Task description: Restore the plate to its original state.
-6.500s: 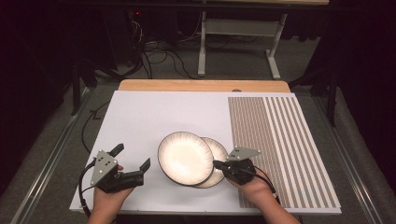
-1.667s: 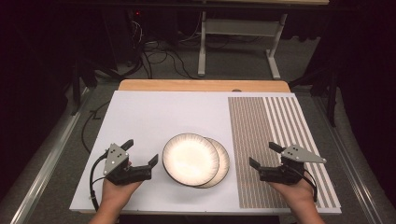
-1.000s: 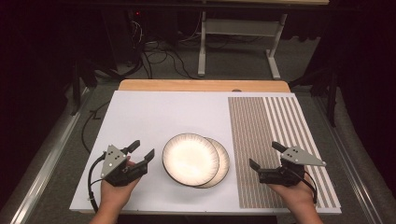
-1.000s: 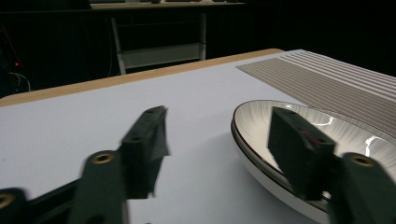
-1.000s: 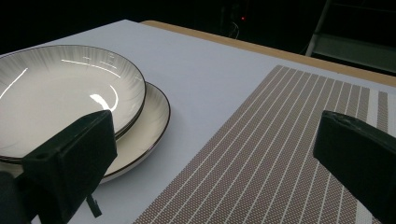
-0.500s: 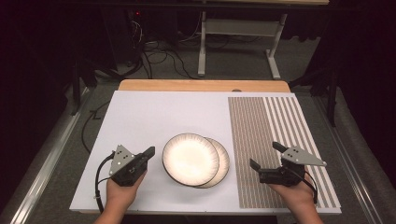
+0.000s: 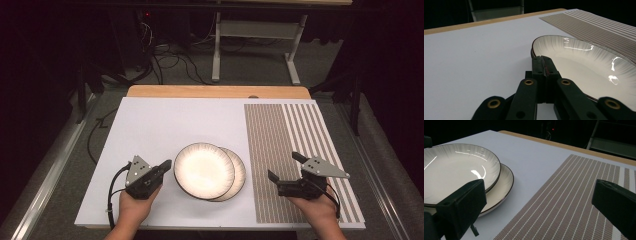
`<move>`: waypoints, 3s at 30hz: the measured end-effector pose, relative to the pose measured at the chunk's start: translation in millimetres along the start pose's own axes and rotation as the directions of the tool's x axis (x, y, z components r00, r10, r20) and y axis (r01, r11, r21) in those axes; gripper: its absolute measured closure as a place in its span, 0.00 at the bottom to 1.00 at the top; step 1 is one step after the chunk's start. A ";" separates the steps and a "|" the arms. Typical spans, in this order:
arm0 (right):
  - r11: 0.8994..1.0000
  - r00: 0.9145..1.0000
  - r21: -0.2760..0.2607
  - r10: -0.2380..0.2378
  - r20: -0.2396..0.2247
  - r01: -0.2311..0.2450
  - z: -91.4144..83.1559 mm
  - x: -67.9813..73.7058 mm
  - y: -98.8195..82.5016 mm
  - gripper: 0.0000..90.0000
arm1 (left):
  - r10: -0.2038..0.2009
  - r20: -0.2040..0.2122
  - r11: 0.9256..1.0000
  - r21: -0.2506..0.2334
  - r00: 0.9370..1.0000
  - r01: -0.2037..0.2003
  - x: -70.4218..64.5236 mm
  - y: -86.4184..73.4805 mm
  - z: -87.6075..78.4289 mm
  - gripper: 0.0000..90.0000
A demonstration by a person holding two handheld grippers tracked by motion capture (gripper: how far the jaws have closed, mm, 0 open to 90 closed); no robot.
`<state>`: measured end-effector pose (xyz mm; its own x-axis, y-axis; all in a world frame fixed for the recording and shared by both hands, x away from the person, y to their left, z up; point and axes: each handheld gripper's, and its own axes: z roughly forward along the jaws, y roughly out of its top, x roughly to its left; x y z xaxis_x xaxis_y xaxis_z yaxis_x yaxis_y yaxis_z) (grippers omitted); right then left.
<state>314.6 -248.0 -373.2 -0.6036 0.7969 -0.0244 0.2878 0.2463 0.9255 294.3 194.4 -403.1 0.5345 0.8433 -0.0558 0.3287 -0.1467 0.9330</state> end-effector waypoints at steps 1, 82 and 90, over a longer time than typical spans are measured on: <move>1.000 1.000 0.002 0.003 0.001 -0.003 -0.2 0.1 0.0 0.00 | 0.000 0.000 1.000 -0.001 1.000 0.000 -0.4 -0.2 0.5 1.00; 0.999 0.999 0.034 -0.017 -0.044 0.018 10.7 14.6 5.2 0.52 | -0.008 -0.110 0.997 -0.074 0.994 0.000 26.3 7.6 -30.7 0.00; 0.996 0.995 0.076 -0.049 -0.084 0.055 26.0 24.6 8.3 0.80 | -0.001 -0.093 0.997 -0.074 0.996 -0.006 24.4 6.9 -30.9 0.00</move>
<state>321.5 -211.9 -375.9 -0.6772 0.7348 -0.0376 0.3098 0.3311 0.8913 285.6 230.0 -387.0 0.4599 0.8877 -0.0236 0.2671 -0.1130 0.9570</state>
